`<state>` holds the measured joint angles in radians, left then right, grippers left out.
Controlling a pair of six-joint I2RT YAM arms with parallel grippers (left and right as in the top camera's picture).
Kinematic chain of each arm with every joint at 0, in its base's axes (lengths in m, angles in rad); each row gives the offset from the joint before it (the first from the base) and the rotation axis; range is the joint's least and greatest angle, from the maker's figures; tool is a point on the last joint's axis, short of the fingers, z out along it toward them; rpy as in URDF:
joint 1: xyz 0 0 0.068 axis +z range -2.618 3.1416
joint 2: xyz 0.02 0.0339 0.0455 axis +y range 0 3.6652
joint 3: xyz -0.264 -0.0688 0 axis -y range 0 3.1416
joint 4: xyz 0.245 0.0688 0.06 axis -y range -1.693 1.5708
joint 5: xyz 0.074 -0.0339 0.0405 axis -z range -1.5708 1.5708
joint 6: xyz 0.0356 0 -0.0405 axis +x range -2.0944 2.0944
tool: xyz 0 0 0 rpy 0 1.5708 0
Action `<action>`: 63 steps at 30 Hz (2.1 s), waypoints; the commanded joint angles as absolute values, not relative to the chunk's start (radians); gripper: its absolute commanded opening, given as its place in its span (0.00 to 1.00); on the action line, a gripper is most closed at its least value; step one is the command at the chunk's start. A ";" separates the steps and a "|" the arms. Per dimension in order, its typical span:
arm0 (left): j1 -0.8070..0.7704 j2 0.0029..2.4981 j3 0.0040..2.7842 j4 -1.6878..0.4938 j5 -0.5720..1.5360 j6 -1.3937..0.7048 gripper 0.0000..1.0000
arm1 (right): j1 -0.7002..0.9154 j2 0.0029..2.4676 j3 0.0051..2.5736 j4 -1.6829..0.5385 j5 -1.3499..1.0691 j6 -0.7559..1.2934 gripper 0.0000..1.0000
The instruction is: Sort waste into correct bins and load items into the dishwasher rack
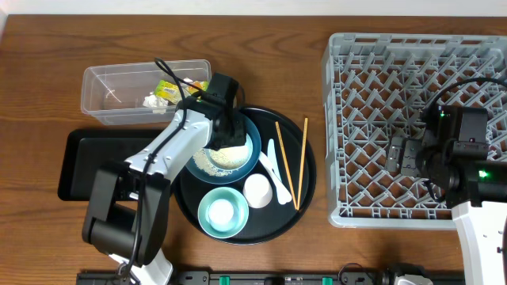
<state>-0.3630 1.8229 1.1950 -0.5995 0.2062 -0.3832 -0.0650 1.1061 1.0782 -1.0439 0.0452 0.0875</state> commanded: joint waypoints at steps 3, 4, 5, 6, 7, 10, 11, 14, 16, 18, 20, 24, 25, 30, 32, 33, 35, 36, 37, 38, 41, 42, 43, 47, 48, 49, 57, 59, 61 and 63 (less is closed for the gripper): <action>-0.377 1.869 1.185 -0.601 0.197 -0.371 0.32 | -0.045 1.105 1.092 -1.052 0.048 0.097 0.99; -0.379 1.871 1.185 -0.604 0.197 -0.371 0.25 | -0.046 1.105 1.092 -1.052 0.048 0.097 0.99; -0.379 1.872 1.185 -0.605 0.197 -0.371 0.15 | -0.046 1.105 1.092 -1.053 0.048 0.097 0.99; -0.379 1.872 1.185 -0.604 0.197 -0.371 0.07 | -0.046 1.105 1.092 -1.053 0.048 0.097 0.99; -0.379 1.870 1.187 -0.603 0.197 -0.371 0.06 | -0.046 1.105 1.092 -1.055 0.049 0.097 0.99; -0.376 1.850 1.189 -0.607 0.197 -0.371 0.06 | -0.046 1.105 1.092 -1.056 0.049 0.097 0.99; -0.376 1.839 1.190 -0.609 0.197 -0.370 0.06 | -0.046 1.105 1.092 -1.056 0.049 0.097 0.99; -0.376 1.789 1.195 -0.625 0.197 -0.370 0.06 | -0.046 1.105 1.092 -1.055 0.049 0.097 0.99; -0.376 1.750 1.204 -0.649 0.197 -0.370 0.06 | -0.046 1.105 1.092 -1.056 0.049 0.097 0.99; -0.376 1.702 1.210 -0.674 0.196 -0.370 0.06 | -0.046 1.105 1.092 -1.056 0.049 0.097 0.99; -0.376 1.658 1.210 -0.681 0.191 -0.366 0.06 | -0.046 1.105 1.092 -1.055 0.049 0.097 0.99; -0.374 1.572 1.217 -0.683 0.139 -0.355 0.06 | -0.046 1.105 1.092 -1.055 0.049 0.097 0.99; -0.369 1.553 1.224 -0.684 0.120 -0.355 0.06 | -0.046 1.105 1.092 -1.055 0.049 0.097 0.99; -0.304 1.505 1.257 -0.640 -0.001 -0.333 0.06 | -0.046 1.105 1.092 -1.055 0.049 0.097 0.99; -0.260 1.504 1.259 -0.590 -0.023 -0.333 0.06 | -0.046 1.105 1.092 -1.055 0.049 0.097 0.99; -0.238 1.505 1.259 -0.567 -0.023 -0.333 0.06 | -0.046 1.105 1.092 -1.055 0.049 0.097 0.99; -0.191 1.517 1.259 -0.521 -0.023 -0.333 0.06 | -0.046 1.105 1.092 -1.055 0.048 0.097 0.99; -0.173 1.523 1.259 -0.505 -0.022 -0.334 0.06 | -0.046 1.105 1.092 -1.055 0.048 0.097 0.99; -0.155 1.534 1.259 -0.487 -0.023 -0.334 0.06 | -0.046 1.105 1.092 -1.055 0.049 0.097 0.99; -0.141 1.546 1.259 -0.472 -0.022 -0.334 0.06 | -0.046 1.105 1.092 -1.055 0.048 0.097 0.99; -0.106 1.596 1.259 -0.434 -0.022 -0.333 0.06 | -0.046 1.105 1.092 -1.055 0.048 0.097 0.99; -0.100 1.612 1.259 -0.427 -0.023 -0.333 0.06 | -0.046 1.105 1.092 -1.055 0.048 0.097 0.99; -0.095 1.628 1.259 -0.421 -0.022 -0.334 0.06 | -0.046 1.105 1.092 -1.055 0.048 0.097 0.99; -0.090 1.687 1.259 -0.408 -0.022 -0.333 0.06 | -0.046 1.105 1.092 -1.056 0.048 0.097 0.99; -0.090 1.695 1.259 -0.406 -0.022 -0.333 0.07 | -0.046 1.106 1.092 -1.056 0.048 0.097 0.99; -0.090 1.698 1.259 -0.406 -0.022 -0.333 0.09 | -0.046 1.105 1.092 -1.056 0.048 0.097 0.99; -0.090 1.629 1.261 -0.411 0.015 -0.331 0.57 | -0.046 1.105 1.092 -1.056 0.049 0.097 0.99; -0.090 1.589 1.261 -0.438 0.038 -0.330 0.57 | -0.046 1.105 1.092 -1.055 0.049 0.097 0.99; -0.091 1.542 1.261 -0.495 0.064 -0.330 0.58 | -0.046 1.105 1.092 -1.055 0.048 0.097 0.99; -0.091 1.506 1.261 -0.568 0.108 -0.331 0.58 | -0.046 1.106 1.092 -1.055 0.048 0.097 0.99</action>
